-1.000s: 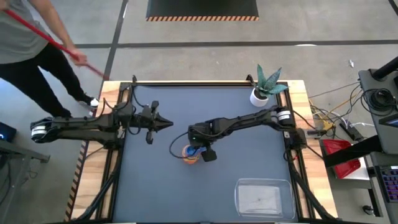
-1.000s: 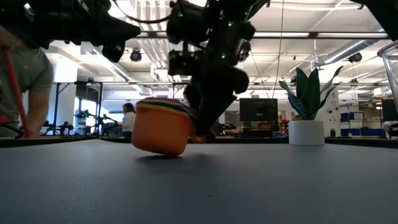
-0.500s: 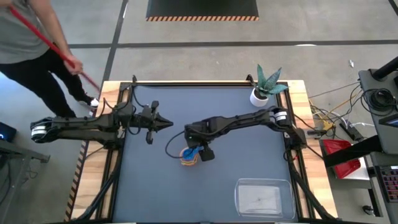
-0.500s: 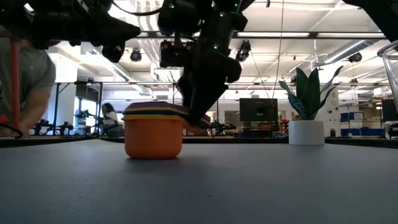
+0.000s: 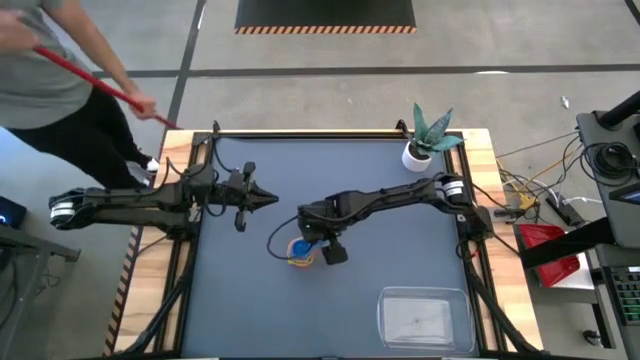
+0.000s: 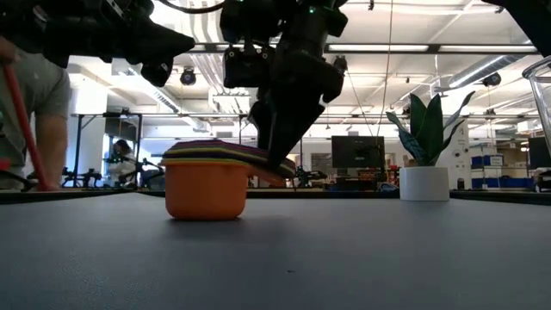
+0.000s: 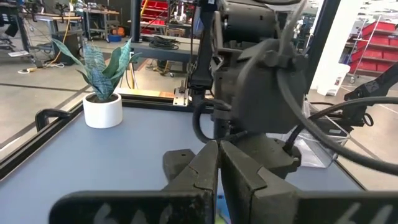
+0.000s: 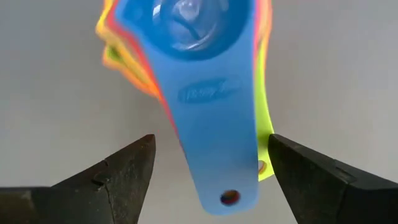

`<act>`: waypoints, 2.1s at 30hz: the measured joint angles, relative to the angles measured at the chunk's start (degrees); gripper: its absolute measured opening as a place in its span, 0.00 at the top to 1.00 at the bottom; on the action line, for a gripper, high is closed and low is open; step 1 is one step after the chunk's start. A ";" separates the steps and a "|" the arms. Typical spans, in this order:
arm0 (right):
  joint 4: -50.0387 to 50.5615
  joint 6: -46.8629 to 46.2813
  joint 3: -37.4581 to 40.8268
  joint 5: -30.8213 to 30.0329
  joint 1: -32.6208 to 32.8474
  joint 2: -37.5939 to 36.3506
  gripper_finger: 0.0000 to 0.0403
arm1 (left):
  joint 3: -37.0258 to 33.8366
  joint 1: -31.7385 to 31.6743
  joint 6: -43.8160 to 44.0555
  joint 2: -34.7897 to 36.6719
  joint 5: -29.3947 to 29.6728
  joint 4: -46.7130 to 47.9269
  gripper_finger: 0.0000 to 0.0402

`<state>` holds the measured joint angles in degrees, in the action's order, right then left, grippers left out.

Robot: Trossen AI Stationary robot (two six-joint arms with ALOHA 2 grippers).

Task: Nest measuring cups in basket
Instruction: Put the nested measuring cups into the transparent bin

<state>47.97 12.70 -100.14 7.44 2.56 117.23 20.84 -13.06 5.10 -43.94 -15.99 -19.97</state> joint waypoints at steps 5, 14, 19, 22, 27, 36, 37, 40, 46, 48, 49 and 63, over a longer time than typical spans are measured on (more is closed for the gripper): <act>1.77 -2.77 0.02 0.07 1.92 -0.09 0.26 | 0.00 0.00 -0.06 0.00 0.00 0.00 1.00; 1.01 -5.61 -0.95 -5.01 3.15 -0.15 0.22 | 0.00 0.00 -0.04 0.00 -0.01 -0.01 1.00; -0.91 -6.99 -2.12 -5.42 2.26 -0.17 0.19 | 0.00 -0.01 0.04 0.00 -0.02 0.02 1.00; -2.42 -7.37 -2.14 -2.80 2.17 -0.17 0.16 | 0.00 -0.01 0.08 -0.01 -0.02 0.02 1.00; -3.83 -8.58 -2.14 0.05 2.17 0.81 0.12 | 0.00 -0.02 -0.02 -0.02 -0.02 0.16 1.00; -4.86 -10.28 -2.12 0.15 2.17 3.26 0.13 | 0.00 -0.01 -0.06 -0.02 -0.02 0.33 1.00; -5.04 -10.49 -2.12 0.15 2.17 3.56 0.13 | 0.00 0.00 -0.06 -0.02 -0.03 0.34 1.00; -5.02 -10.73 -2.12 0.14 2.17 4.41 0.18 | 0.00 -0.02 -0.04 -0.02 -0.02 0.33 1.00; -4.97 -10.94 -2.12 0.09 2.17 5.72 0.32 | 0.00 0.00 0.10 0.00 -0.04 0.33 1.00; -4.98 -11.41 -2.13 0.09 2.17 5.78 0.38 | 0.00 -0.02 0.03 0.00 -0.04 0.32 1.00; -4.99 -11.62 -2.14 0.09 2.17 5.70 0.41 | 0.00 -0.02 -0.02 0.00 -0.04 0.31 1.00; -4.94 -12.79 -2.21 0.07 2.31 4.83 0.67 | 0.00 0.00 -0.06 0.00 -0.04 0.28 1.00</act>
<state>43.03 -0.08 -102.35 7.51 4.87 122.06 20.84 -13.06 5.04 -43.94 -16.03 -19.68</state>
